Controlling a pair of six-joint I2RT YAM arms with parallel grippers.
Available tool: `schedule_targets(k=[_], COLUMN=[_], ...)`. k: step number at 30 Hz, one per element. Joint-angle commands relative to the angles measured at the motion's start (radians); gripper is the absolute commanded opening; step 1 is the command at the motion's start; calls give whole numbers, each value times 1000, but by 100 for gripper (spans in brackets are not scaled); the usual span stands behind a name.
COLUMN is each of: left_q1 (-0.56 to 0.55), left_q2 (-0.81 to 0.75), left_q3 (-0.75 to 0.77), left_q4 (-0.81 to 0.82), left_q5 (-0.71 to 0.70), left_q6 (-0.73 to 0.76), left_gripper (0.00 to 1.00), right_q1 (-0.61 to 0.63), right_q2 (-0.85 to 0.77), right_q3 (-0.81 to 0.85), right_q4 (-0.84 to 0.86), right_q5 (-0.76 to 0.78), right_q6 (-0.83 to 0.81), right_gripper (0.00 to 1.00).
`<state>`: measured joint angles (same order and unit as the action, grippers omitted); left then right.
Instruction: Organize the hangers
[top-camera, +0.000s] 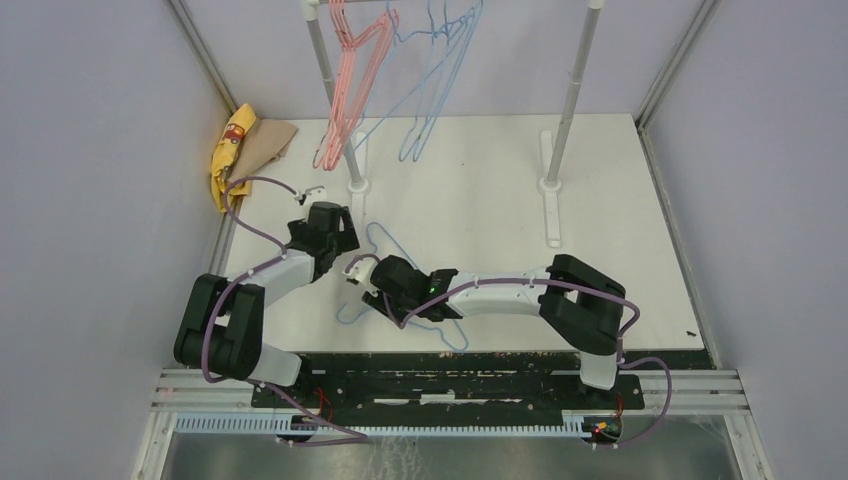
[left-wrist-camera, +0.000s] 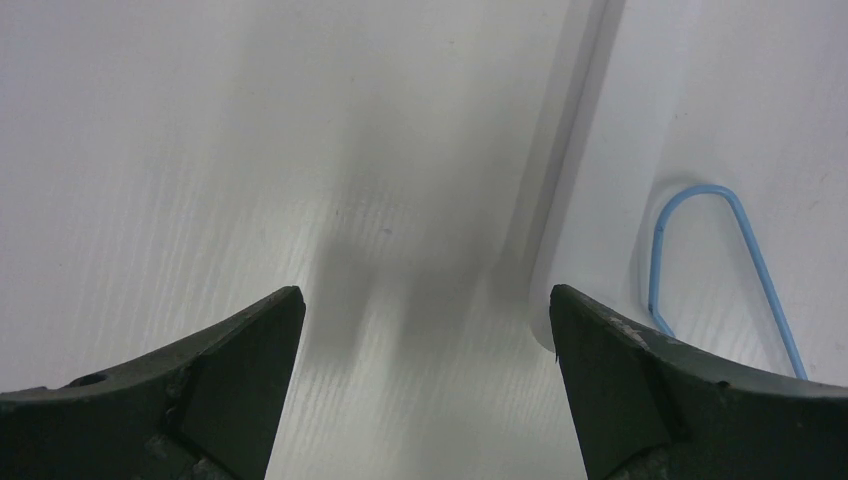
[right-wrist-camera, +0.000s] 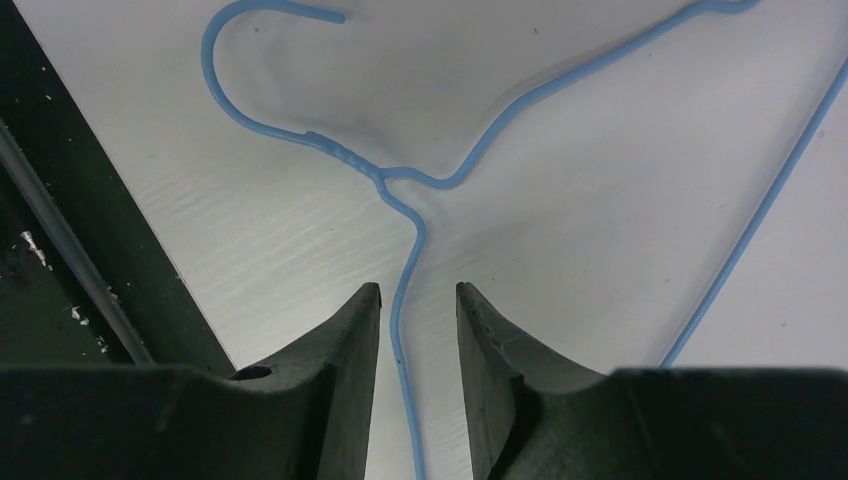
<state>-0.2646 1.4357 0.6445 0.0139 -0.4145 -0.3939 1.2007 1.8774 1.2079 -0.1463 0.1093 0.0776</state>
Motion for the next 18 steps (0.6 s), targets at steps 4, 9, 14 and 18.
schedule_targets(k=[4, 9, 14, 18], left_q1=[72, 79, 82, 83], left_q2=[-9, -14, -32, -43], left_q3=[8, 4, -8, -13], left_q4=[22, 25, 32, 38], left_q5=[70, 74, 74, 77], left_q6=[-82, -85, -83, -84], left_gripper=[99, 99, 99, 99], right_q1=[4, 4, 3, 3], right_q2=[26, 72, 100, 118], right_q3=[20, 36, 38, 38], right_q4=[65, 70, 70, 69], right_q5=[-25, -34, 18, 41], right_q6=[35, 63, 95, 117], right_gripper=[42, 42, 42, 41])
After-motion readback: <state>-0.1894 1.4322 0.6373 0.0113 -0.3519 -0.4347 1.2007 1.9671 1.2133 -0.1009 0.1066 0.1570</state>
